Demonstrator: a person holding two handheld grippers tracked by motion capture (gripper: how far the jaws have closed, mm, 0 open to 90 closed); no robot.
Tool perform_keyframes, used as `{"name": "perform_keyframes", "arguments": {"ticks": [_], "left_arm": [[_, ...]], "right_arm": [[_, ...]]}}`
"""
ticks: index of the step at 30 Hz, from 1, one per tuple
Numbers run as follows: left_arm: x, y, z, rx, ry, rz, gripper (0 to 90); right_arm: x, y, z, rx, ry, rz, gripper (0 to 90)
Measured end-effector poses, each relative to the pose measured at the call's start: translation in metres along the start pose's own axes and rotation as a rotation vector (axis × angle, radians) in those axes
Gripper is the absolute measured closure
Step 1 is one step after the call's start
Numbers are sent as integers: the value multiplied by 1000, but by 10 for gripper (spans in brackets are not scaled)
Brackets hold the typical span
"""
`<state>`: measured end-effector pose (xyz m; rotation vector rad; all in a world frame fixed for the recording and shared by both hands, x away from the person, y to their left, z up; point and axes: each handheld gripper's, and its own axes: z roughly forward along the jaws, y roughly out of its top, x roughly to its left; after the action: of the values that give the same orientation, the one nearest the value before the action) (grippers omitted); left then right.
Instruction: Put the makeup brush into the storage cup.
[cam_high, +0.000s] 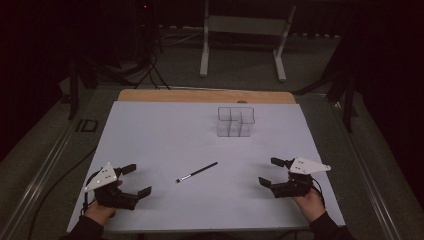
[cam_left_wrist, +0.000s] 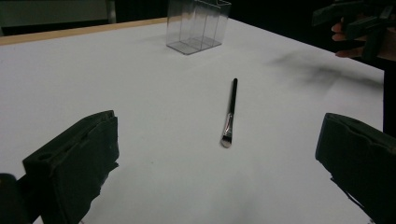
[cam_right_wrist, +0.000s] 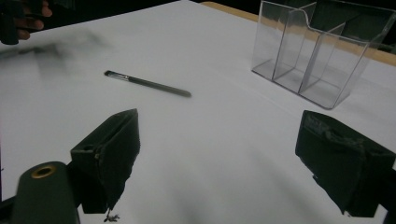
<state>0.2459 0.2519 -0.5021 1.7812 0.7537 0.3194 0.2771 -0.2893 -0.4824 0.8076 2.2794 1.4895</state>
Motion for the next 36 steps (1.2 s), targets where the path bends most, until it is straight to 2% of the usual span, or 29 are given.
{"name": "perform_keyframes", "arguments": {"ticks": [16, 21, 22, 24, 25, 26, 27, 30, 32, 35, 36], "left_arm": [[-2, 2, 1, 13, -3, 1, 8], [-3, 4, 0, 25, 26, 14, 7], [-3, 5, -1, 36, 35, 8, 7], [-3, 9, -1, 38, 23, -36, 7], [-3, 9, -1, 38, 23, -36, 7], [-4, 16, -1, 57, 19, -61, 7], [-4, 20, -1, 66, 19, -66, 7], [-7, 32, 0, 95, 28, -62, 7], [-8, 39, 2, 115, 15, -51, 7], [-9, 46, 3, 129, 27, -52, 7], [-9, 51, 4, 133, 13, -56, 7]], "right_arm": [[3, 3, -3, -33, 7, -26, 143], [4, 5, -4, -51, 8, -28, 146], [4, 5, -5, -54, 6, -35, 146], [5, 6, -5, -58, 9, -39, 146], [6, 6, -5, -60, 13, -36, 146], [6, 6, -4, -58, 18, -34, 146], [6, 6, -4, -56, 20, -37, 146], [7, 6, -4, -59, 26, -39, 146], [8, 7, -4, -61, 22, -44, 146], [8, 7, -4, -65, 21, -45, 146], [8, 7, -4, -65, 19, -45, 146]]}}
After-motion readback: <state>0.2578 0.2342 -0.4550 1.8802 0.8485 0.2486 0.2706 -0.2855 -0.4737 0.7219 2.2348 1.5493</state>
